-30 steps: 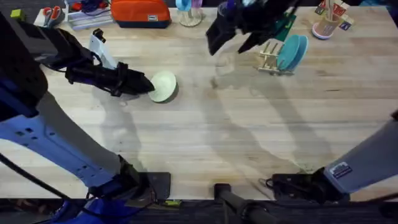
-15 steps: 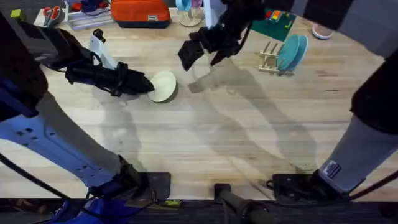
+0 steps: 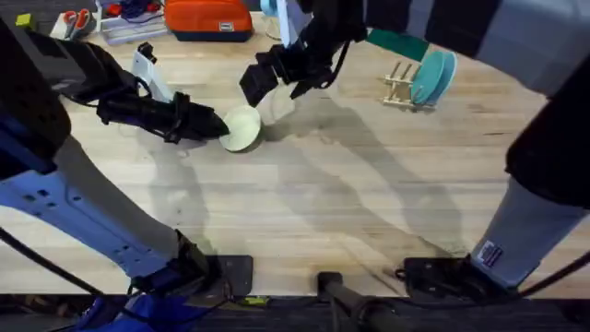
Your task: Pick up the plates from the table one by one and place each into a slot on the dish rack.
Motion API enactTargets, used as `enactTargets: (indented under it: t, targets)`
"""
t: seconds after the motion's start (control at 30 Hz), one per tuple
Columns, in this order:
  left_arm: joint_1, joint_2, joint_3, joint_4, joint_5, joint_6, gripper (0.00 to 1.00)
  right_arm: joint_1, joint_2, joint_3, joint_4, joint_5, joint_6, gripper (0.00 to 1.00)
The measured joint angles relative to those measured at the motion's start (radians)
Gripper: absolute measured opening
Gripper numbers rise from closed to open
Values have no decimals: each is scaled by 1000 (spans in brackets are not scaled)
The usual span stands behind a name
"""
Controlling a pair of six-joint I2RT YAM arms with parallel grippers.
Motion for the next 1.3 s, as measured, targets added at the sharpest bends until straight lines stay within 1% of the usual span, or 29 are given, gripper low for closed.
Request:
enactTargets:
  t: [0.23,0.43,0.8,0.97,1.3]
  targets:
    - [0,0,0,0,0,0,41,9,73,0,33,-7,60,992]
    - [0,0,0,0,0,0,41,10,106,0,110,-88,99,991]
    - [0,0,0,0,0,0,41,20,180,0,163,-177,217,992]
    - [0,0,0,0,0,0,41,31,187,0,194,-187,235,992]
    - [0,0,0,0,-1,0,41,87,187,1,207,-198,244,991]
